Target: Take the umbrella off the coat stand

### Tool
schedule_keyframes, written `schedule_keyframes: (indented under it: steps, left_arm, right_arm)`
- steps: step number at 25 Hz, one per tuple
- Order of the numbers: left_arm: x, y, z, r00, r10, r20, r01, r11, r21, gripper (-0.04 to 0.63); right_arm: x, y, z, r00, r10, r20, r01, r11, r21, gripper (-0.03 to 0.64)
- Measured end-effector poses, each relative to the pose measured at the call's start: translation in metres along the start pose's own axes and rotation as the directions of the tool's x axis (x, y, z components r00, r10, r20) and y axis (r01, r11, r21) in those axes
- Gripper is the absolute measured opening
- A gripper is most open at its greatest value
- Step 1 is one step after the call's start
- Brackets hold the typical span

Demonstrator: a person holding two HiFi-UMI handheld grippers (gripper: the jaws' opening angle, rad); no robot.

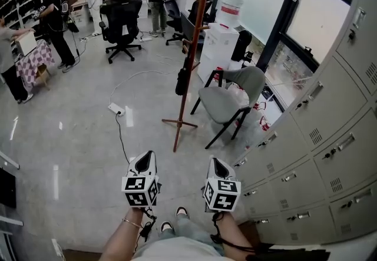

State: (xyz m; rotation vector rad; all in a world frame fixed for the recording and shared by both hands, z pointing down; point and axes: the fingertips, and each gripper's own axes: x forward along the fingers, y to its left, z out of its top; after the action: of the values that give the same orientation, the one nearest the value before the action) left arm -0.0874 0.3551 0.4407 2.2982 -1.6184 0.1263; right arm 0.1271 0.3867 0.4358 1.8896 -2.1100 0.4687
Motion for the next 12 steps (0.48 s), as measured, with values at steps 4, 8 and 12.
schedule_keyframes:
  steps: [4,8,12]
  left_arm:
    - [0.014,0.005,0.002,1.000,0.010,-0.008,-0.010,1.000,-0.004,0.003]
    - [0.037,0.010,0.009,1.000,0.012,-0.006,-0.012,1.000,0.001,0.003]
    - [0.071,0.015,0.019,1.000,0.018,-0.005,-0.018,1.000,0.013,0.003]
  right_arm:
    - [0.016,-0.001,0.007,1.000,0.000,0.002,0.000,1.000,-0.010,0.005]
    - [0.041,-0.006,0.016,1.000,0.003,0.003,-0.003,1.000,-0.012,0.005]
    - [0.076,-0.013,0.031,1.000,0.018,0.007,-0.018,1.000,-0.008,0.005]
